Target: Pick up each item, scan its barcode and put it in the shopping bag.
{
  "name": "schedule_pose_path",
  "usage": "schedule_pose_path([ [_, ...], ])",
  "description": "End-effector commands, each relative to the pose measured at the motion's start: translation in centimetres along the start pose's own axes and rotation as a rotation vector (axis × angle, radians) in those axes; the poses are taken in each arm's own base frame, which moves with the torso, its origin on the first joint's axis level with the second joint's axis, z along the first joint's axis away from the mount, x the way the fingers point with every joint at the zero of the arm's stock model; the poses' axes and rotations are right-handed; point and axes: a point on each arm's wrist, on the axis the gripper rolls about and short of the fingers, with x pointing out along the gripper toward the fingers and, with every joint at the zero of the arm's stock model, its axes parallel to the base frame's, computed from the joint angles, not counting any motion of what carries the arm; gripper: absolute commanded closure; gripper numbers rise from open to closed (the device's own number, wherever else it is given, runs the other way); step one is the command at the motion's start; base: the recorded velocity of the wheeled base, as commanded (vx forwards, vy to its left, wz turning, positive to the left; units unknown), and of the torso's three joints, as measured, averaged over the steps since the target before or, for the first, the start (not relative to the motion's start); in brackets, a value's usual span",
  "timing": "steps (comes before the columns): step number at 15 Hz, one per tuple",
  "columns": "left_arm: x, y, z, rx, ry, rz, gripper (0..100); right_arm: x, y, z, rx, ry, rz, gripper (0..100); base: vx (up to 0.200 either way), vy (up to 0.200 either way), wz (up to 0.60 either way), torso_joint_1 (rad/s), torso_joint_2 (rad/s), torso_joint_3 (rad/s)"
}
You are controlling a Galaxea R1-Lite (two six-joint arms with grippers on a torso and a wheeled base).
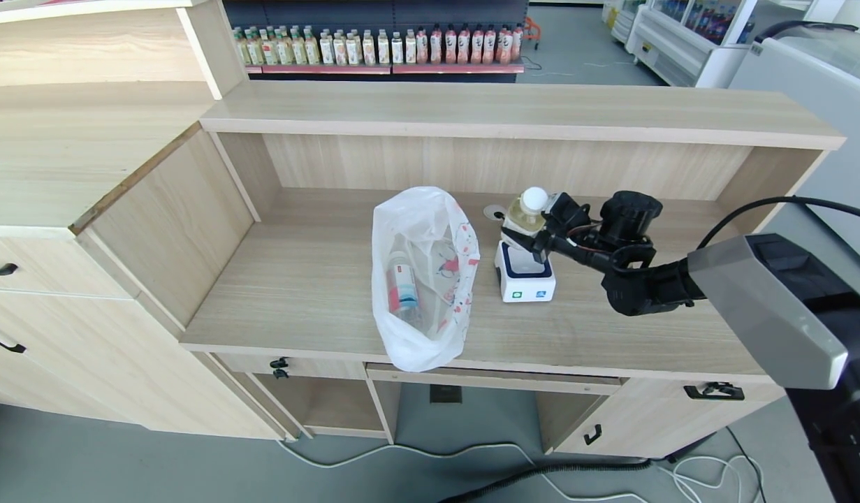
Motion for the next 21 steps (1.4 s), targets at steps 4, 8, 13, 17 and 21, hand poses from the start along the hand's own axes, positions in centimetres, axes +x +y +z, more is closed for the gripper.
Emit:
schedule_pose_path([
  [4,0.0,0.0,0.0,0.0,0.0,0.001,0,-0.4,-0.5,0.7,-0.005,-0.001,-0.006,100,0.0,0.0,0.0,0.0,0.0,0.0],
  [8,0.0,0.0,0.0,-0.001,0.0,0.001,0,-0.7,-2.9,4.3,0.03,-0.054,-0.059,100,0.0,0.0,0.0,0.0,0.0,0.0],
  [13,0.0,0.0,0.0,-0.001,0.0,0.001,0,-5.3,-7.5,11.0,0.193,-0.017,-0.226,100,0.0,0.0,0.0,0.0,0.0,0.0],
  [17,0.0,0.0,0.0,-0.003,0.0,0.001,0,-9.9,-4.4,12.3,0.491,0.171,-0.295,100,0.0,0.0,0.0,0.0,0.0,0.0],
  [21,0.0,0.0,0.0,-0.001,0.0,0.001,0,-13.1,-3.3,13.4,0.604,0.214,-0.316,100,0.0,0.1,0.0,0.001,0.0,0.002],
])
